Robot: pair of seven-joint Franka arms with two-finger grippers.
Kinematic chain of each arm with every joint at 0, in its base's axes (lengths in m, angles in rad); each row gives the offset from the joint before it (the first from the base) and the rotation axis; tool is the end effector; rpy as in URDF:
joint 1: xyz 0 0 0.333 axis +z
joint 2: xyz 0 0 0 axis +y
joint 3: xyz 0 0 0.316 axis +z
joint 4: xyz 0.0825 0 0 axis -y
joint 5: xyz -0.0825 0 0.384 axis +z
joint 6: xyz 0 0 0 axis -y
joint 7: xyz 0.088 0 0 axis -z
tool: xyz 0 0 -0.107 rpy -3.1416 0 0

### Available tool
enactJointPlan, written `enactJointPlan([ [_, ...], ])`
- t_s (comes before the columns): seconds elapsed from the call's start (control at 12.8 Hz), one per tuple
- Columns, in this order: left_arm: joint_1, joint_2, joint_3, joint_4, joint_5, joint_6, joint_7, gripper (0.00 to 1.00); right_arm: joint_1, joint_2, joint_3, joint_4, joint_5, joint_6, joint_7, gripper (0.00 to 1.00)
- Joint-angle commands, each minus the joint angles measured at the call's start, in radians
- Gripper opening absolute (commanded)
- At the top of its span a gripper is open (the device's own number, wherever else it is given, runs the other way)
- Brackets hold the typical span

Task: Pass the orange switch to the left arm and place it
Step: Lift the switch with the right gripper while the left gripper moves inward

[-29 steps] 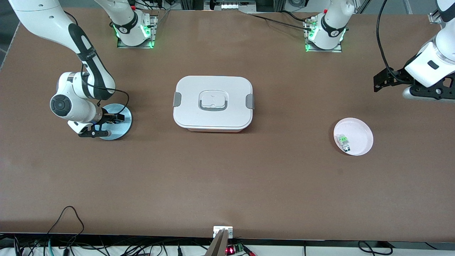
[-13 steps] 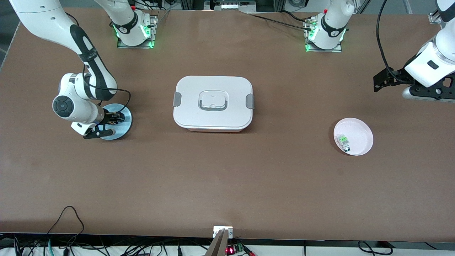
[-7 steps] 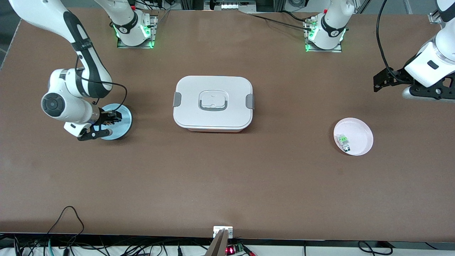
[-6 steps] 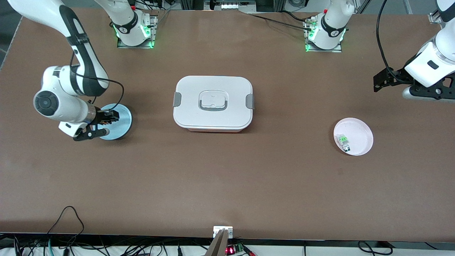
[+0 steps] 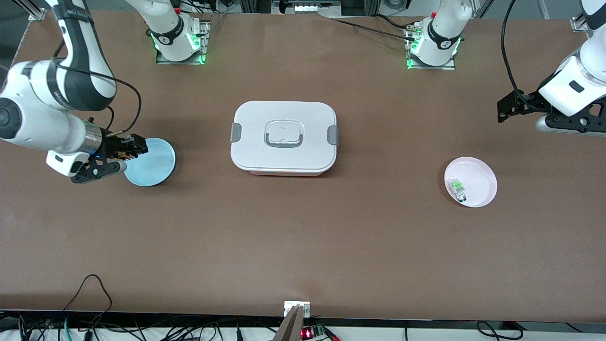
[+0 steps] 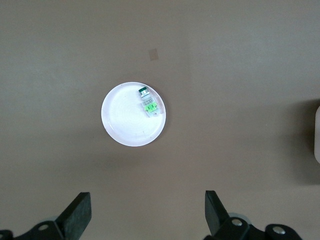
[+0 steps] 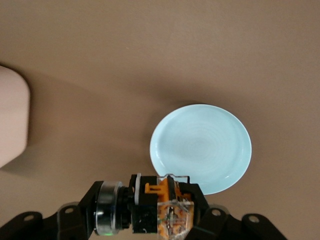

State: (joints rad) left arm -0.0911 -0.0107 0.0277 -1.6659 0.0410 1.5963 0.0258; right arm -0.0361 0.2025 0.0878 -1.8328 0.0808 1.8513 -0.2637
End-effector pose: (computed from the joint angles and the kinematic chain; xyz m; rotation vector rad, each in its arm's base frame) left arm 0.5494 -0.0305 0.5878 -3.0953 0.1417 0.0901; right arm 0.5906 0.0345 0.4072 -2.9877 -0.4297 0.2612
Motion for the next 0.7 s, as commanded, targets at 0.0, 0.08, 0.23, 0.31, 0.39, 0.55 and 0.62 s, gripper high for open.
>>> enactJointPlan([
  [0.0,-0.004,0.011,0.001,0.02,0.013,-0.028,-0.001,1.0,-0.014,-0.008,0.045,0.088,0.059,-0.081,-0.022,0.29],
  [0.08,-0.004,0.024,0.0,0.034,0.013,-0.06,-0.001,1.0,-0.014,-0.009,0.068,0.118,0.065,-0.093,-0.031,0.29],
  [0.23,-0.006,0.05,0.0,0.067,0.011,-0.11,-0.001,1.0,-0.014,-0.018,0.107,0.15,0.068,-0.098,-0.035,0.29],
  [0.31,-0.006,0.055,0.0,0.071,0.011,-0.133,0.0,1.0,-0.014,-0.023,0.125,0.164,0.068,-0.098,-0.035,0.29],
  [0.39,-0.006,0.06,0.0,0.071,0.01,-0.148,0.002,1.0,-0.014,-0.034,0.139,0.173,0.068,-0.098,-0.037,0.29],
  [0.55,-0.012,0.066,-0.002,0.072,-0.021,-0.171,0.002,1.0,-0.014,-0.051,0.167,0.196,0.07,-0.107,-0.081,0.29],
  [0.62,-0.006,0.07,0.0,0.071,-0.062,-0.174,0.002,1.0,-0.014,-0.057,0.174,0.207,0.089,-0.109,-0.103,0.29],
])
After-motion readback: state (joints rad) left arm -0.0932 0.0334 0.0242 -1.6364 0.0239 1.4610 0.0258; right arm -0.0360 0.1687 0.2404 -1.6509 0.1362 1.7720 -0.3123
